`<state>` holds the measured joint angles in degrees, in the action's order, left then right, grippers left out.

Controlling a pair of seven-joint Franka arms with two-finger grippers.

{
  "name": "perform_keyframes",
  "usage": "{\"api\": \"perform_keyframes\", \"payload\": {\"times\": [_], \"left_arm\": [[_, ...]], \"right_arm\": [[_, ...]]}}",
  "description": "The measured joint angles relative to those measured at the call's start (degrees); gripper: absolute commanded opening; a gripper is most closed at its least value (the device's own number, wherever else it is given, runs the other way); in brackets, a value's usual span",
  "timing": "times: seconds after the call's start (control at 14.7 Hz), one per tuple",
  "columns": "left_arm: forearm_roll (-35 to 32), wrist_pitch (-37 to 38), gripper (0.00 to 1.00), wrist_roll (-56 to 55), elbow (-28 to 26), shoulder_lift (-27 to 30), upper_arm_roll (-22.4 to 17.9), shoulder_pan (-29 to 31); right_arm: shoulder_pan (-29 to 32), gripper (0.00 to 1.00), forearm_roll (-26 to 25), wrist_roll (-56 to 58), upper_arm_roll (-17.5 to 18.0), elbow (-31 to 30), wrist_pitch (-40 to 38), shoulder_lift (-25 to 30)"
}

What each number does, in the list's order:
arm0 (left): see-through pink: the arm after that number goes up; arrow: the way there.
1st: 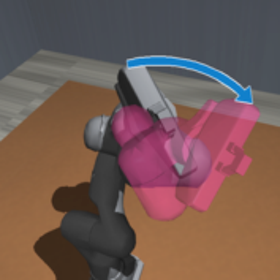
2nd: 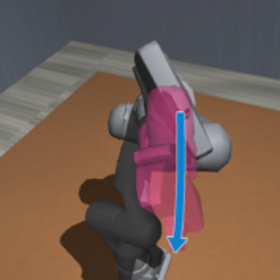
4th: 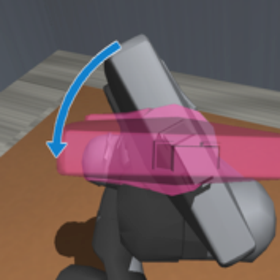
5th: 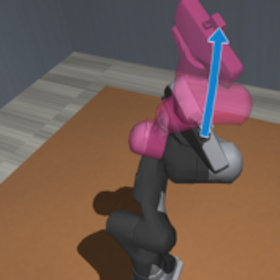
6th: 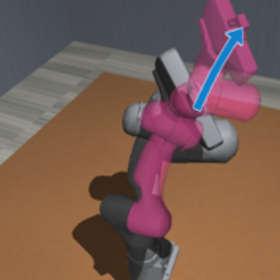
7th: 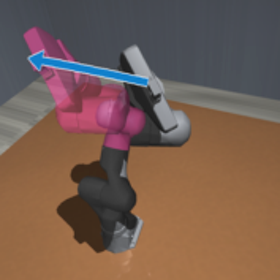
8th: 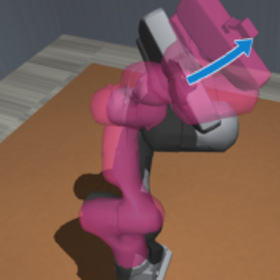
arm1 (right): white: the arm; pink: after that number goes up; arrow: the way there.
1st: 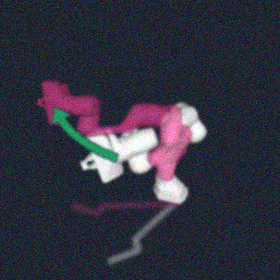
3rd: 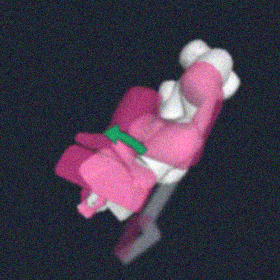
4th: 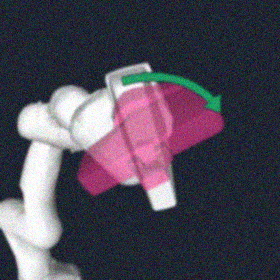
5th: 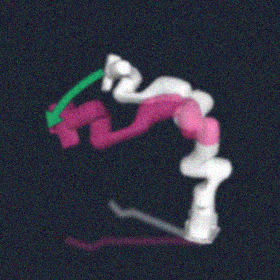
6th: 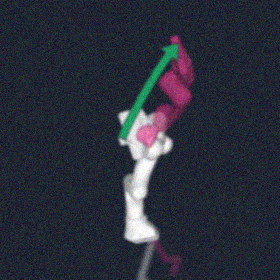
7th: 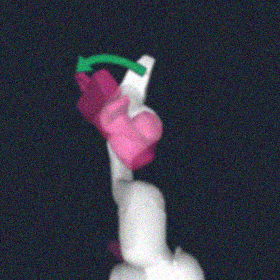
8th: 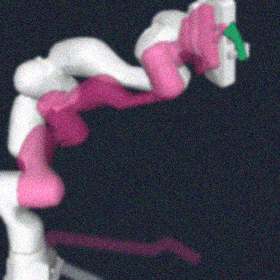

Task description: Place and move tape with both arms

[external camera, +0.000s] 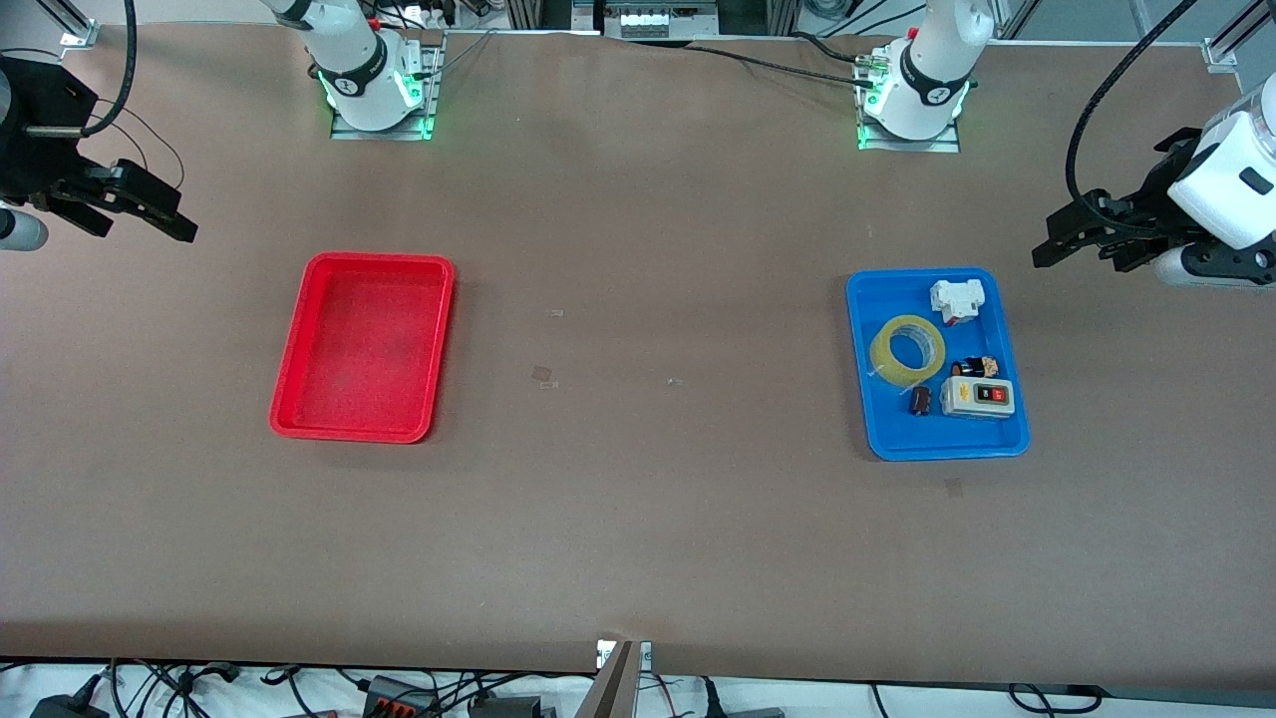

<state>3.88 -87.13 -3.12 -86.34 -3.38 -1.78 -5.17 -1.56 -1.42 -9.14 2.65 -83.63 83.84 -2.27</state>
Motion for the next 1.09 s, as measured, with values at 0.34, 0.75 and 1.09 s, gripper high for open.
{"api": "perform_keyframes", "payload": {"times": [0.34, 0.75, 1.09], "left_arm": [[0.00, 0.01, 1.00, 0.03, -0.01, 0.00, 0.01, -0.01], [0.00, 0.01, 1.00, 0.05, -0.03, -0.03, 0.04, -0.03], [-0.21, 0.55, 1.00, -0.15, -1.13, -2.02, -0.26, 0.76]], "right_arm": [[0.00, 0.99, 0.00, 0.00, 0.00, 0.00, 0.00, 0.00], [0.04, 0.99, 0.00, 0.00, 0.00, 0.00, 0.02, -0.15], [0.04, 0.99, 0.00, 0.00, 0.00, 0.00, 0.08, -0.43]]}}
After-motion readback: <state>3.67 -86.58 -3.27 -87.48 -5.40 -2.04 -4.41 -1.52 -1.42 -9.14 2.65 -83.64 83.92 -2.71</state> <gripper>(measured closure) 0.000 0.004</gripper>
